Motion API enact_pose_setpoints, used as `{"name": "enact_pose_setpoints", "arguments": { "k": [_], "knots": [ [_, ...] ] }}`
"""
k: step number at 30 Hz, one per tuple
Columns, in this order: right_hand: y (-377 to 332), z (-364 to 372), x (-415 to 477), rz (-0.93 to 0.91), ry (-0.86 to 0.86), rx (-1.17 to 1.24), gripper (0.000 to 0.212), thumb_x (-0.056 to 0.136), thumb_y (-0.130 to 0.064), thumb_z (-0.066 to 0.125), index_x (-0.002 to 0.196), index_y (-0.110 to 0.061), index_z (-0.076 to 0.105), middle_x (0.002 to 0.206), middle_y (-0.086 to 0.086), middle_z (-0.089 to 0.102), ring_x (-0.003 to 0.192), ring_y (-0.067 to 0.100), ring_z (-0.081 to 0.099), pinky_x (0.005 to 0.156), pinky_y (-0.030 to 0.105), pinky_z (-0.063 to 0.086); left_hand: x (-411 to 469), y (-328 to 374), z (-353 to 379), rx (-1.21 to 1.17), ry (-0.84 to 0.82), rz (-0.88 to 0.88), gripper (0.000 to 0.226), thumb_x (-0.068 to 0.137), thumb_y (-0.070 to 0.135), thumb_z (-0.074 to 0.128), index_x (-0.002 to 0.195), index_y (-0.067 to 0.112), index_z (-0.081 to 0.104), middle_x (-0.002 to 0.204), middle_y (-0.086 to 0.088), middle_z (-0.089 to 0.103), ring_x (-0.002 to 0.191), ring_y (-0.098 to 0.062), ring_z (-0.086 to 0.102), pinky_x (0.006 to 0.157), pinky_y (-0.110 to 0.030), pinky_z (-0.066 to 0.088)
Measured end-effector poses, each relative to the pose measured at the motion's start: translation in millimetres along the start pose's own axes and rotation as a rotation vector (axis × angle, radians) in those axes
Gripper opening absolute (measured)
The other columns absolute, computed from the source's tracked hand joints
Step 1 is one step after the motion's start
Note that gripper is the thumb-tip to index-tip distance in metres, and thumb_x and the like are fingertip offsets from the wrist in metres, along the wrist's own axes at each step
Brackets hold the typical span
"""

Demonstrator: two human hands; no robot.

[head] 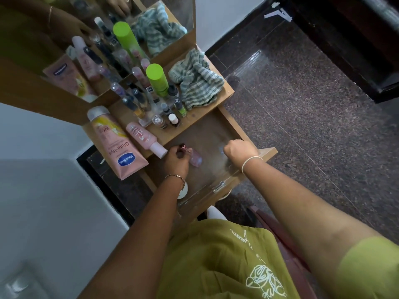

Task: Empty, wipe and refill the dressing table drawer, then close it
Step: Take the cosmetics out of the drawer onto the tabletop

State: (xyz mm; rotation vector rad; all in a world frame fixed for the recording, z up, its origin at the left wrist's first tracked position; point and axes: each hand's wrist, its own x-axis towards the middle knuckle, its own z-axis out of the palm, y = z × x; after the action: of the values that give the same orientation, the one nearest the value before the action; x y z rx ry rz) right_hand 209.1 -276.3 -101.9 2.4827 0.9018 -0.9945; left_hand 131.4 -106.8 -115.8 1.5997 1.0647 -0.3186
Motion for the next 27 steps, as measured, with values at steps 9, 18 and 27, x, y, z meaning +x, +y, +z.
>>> {"name": "enact_pose_setpoints", "arguments": {
  "k": [9, 18, 27],
  "knots": [
    [-9.5, 3.1, 2.7, -0.056, 0.027, -0.099, 0.026, 0.093, -0.001, 0.049, 0.115, -0.001, 0.063, 0.115, 0.016, 0.059, 0.111, 0.034, 0.057, 0.081, 0.043, 0.052, -18.3, -11.7, -6.7, 0.102, -0.058, 0.111, 0.030, 0.084, 0.022, 0.069, 0.112, 0.013, 0.062, 0.109, -0.004, 0.068, 0.099, -0.016, 0.062, 0.083, -0.026, 0.049],
    [-3.2, 2.9, 8.0, -0.051, -0.048, -0.121, 0.024, 0.090, -0.007, 0.056, 0.112, -0.004, 0.065, 0.114, 0.014, 0.064, 0.111, 0.033, 0.059, 0.085, 0.039, 0.051, -24.1, -24.1, -11.2, 0.088, -0.070, 0.098, 0.035, 0.086, 0.018, 0.067, 0.119, 0.009, 0.060, 0.116, -0.006, 0.066, 0.107, -0.018, 0.061, 0.093, -0.031, 0.050],
    [-9.2, -6.5, -11.6, 0.067, 0.049, 0.354, 0.020, 0.094, -0.015, 0.055, 0.112, -0.007, 0.053, 0.113, 0.016, 0.060, 0.103, 0.035, 0.060, 0.083, 0.041, 0.049, -41.0, -15.2, -22.6, 0.088, -0.134, 0.166, 0.026, 0.082, 0.018, 0.072, 0.106, 0.013, 0.063, 0.105, -0.003, 0.068, 0.095, -0.012, 0.061, 0.083, -0.024, 0.048]
  ]
}}
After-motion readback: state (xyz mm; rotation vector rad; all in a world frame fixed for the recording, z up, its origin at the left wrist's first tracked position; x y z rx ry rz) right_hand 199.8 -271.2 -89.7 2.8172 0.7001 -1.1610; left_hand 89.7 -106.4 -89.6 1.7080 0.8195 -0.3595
